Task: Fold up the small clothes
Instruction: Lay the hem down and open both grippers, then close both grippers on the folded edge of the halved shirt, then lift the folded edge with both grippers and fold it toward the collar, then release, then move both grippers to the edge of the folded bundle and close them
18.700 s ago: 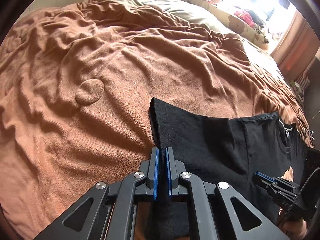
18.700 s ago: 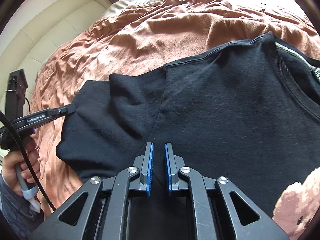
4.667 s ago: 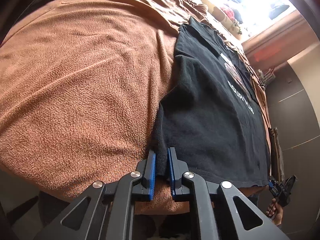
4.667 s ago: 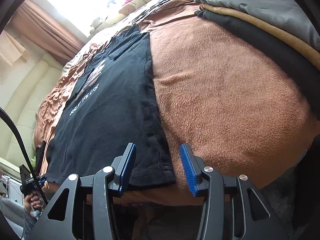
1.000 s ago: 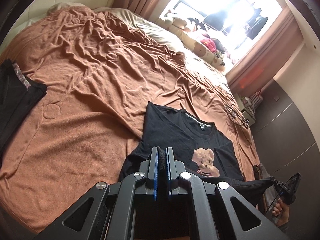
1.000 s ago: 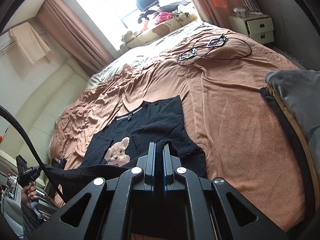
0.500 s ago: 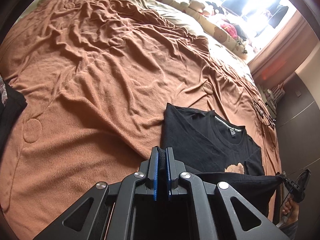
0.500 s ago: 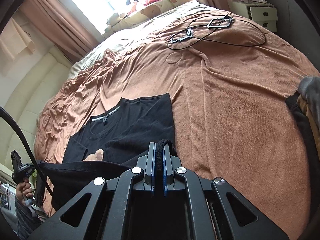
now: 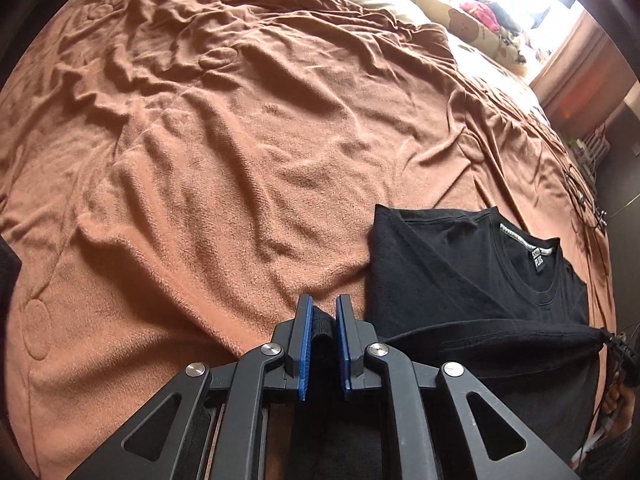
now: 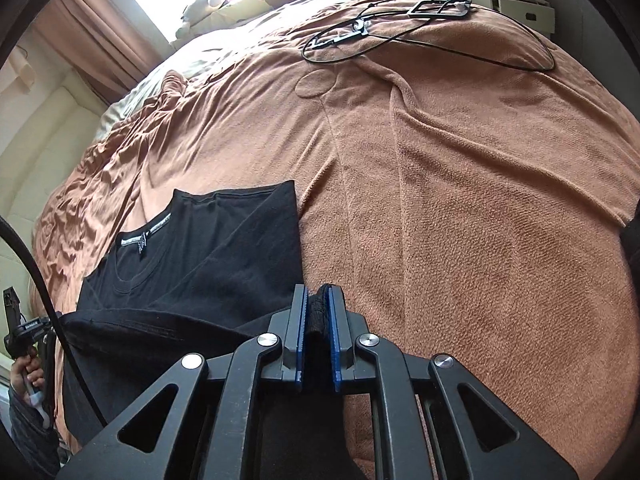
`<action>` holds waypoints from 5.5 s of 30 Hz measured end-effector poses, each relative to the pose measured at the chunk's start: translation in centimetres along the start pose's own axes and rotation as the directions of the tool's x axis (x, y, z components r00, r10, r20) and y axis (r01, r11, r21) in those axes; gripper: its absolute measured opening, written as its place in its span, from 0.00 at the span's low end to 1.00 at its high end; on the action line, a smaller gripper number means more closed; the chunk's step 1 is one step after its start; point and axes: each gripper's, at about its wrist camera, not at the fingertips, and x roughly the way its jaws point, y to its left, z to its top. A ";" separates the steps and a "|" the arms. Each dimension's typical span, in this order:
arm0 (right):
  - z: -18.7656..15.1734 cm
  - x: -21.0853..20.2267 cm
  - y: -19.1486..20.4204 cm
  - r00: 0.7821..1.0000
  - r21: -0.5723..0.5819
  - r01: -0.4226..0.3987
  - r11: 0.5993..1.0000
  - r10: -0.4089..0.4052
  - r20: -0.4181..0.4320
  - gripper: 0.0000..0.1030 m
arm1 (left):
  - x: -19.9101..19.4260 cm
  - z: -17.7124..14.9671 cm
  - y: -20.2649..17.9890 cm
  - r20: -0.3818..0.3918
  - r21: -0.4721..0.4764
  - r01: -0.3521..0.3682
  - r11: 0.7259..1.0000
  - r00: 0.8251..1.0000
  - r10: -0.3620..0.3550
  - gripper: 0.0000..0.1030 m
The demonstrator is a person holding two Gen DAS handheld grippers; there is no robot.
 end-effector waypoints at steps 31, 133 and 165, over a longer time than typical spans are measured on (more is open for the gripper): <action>-0.8 1.3 1.7 0.995 -0.229 0.045 0.972 -0.064 -0.079 0.55 | 1.3 -2.9 -0.8 -0.063 0.319 -0.027 0.947 0.997 0.049 0.52; 8.3 4.2 2.3 0.992 -0.106 0.121 0.987 -0.116 0.047 0.50 | 3.1 7.6 -2.0 0.060 0.139 -0.094 0.986 0.995 0.086 0.43; -11.3 -10.7 -3.7 0.994 0.151 -0.088 0.985 0.076 0.083 0.83 | -8.4 -12.9 0.9 0.054 -0.069 0.074 0.995 0.996 -0.071 0.82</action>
